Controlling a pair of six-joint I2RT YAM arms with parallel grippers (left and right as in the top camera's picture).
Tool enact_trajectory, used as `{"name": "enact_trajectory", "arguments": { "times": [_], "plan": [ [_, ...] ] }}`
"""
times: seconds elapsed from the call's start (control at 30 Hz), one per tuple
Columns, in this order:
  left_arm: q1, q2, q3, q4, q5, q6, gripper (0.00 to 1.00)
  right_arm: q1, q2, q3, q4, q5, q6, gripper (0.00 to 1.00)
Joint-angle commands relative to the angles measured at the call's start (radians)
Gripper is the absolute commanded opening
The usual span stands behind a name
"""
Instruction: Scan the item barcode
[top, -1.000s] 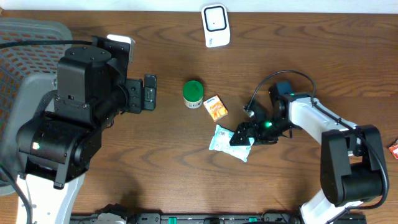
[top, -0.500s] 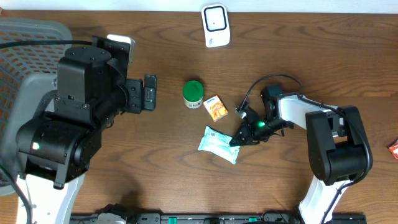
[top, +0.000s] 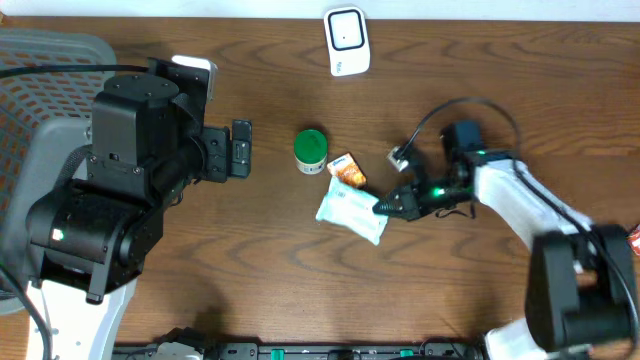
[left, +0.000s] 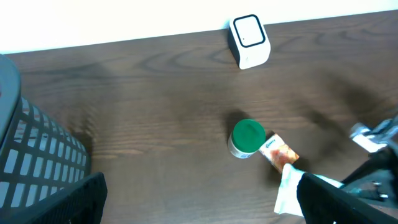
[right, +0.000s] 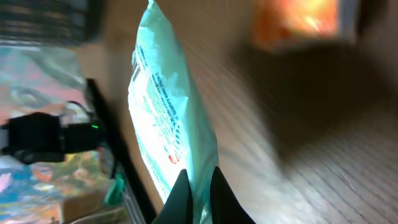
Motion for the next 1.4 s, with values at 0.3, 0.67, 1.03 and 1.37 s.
{"name": "enact_trajectory", "arguments": {
  "times": [0.3, 0.67, 1.03, 1.37],
  "plan": [
    [0.005, 0.0, -0.004, 0.0, -0.013, -0.005, 0.98, -0.008, -0.096, 0.004, 0.018, -0.322, -0.075, 0.01],
    [0.005, 0.0, -0.004, 0.0, -0.013, -0.005, 0.98, -0.013, -0.109, 0.004, 0.035, -0.325, -0.129, 0.01],
    [0.005, 0.0, -0.004, 0.0, -0.013, -0.005, 0.98, -0.03, -0.166, 0.009, 0.063, -0.053, -0.008, 0.01],
    [0.005, 0.0, -0.004, 0.0, -0.013, -0.005, 0.98, -0.028, -0.166, 0.136, 0.121, 0.462, 0.137, 0.01]
  ]
}}
